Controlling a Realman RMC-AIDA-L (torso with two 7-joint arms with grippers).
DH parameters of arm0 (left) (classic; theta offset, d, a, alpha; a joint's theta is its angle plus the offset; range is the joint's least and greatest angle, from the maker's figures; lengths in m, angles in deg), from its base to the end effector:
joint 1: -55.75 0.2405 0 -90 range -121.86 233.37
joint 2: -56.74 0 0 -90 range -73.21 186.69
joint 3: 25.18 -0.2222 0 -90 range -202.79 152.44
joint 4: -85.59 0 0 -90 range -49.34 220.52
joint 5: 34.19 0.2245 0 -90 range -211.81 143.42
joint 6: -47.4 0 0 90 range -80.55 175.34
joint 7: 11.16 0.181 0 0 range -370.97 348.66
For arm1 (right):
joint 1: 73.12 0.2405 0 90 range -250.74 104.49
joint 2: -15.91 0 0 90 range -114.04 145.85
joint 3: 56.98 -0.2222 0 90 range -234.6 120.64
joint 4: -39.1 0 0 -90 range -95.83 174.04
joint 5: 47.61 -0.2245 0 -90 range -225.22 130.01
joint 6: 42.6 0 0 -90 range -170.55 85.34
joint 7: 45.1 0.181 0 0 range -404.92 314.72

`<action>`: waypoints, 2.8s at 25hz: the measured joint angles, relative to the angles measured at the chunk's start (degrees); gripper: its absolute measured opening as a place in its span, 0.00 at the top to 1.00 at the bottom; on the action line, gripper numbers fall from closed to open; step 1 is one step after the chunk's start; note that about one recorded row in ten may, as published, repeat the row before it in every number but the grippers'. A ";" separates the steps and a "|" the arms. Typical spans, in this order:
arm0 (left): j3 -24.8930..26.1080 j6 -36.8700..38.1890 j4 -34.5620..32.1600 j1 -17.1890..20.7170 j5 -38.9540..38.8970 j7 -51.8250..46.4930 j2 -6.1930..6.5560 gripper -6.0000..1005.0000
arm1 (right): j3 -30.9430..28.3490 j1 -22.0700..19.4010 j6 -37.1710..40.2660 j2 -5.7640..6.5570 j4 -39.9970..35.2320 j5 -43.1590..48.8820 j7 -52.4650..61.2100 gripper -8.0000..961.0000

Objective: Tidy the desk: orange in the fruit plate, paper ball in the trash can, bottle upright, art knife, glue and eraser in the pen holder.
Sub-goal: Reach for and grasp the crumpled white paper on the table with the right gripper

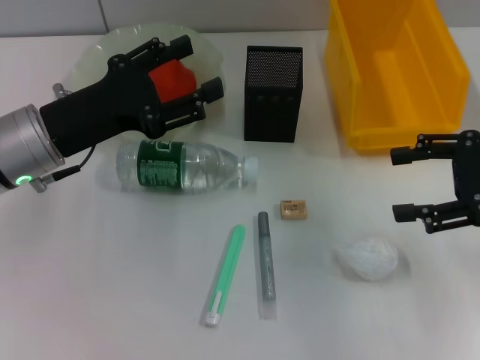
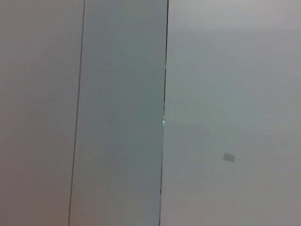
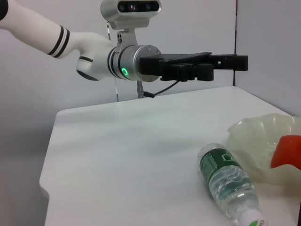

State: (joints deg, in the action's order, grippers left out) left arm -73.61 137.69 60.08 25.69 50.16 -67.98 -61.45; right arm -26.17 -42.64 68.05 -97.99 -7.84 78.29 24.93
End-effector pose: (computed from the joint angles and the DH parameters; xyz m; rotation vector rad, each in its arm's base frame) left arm -0.1910 0.3458 -0.0092 -2.4639 -0.2720 -1.1344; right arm 0.2364 0.3053 0.0513 -2.9367 0.2136 0.5777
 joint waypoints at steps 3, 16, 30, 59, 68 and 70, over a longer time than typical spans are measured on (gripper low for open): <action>-0.04 0.00 -0.16 -0.06 0.39 -0.65 0.08 0.19 | -0.21 -0.16 0.09 0.02 0.06 -0.07 -0.40 0.19; -4.65 -0.36 -0.25 -0.34 0.48 -1.76 0.60 0.19 | -0.23 -0.11 0.11 0.12 0.72 -0.66 -1.24 0.19; -8.21 1.47 -1.24 -0.59 5.40 -3.52 1.46 0.19 | 0.10 0.23 -0.09 0.42 0.80 -0.59 -0.22 0.20; -8.27 7.08 -5.70 -2.16 22.68 -5.34 0.90 0.19 | 18.33 7.09 -8.55 -0.77 -0.52 12.64 10.00 0.20; -8.27 7.16 -5.29 -2.18 23.63 -5.42 0.63 0.20 | 20.68 7.98 -12.16 -3.60 -1.81 17.60 10.19 0.21; -8.26 7.11 -5.27 -2.11 23.71 -5.43 0.58 0.20 | 20.69 7.99 -12.18 -3.97 -2.46 18.08 10.20 0.21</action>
State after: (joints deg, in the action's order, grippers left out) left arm -81.87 144.80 54.81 23.58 73.87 -73.41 -60.87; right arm -5.47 -34.65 55.87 -101.96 -10.30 96.37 35.13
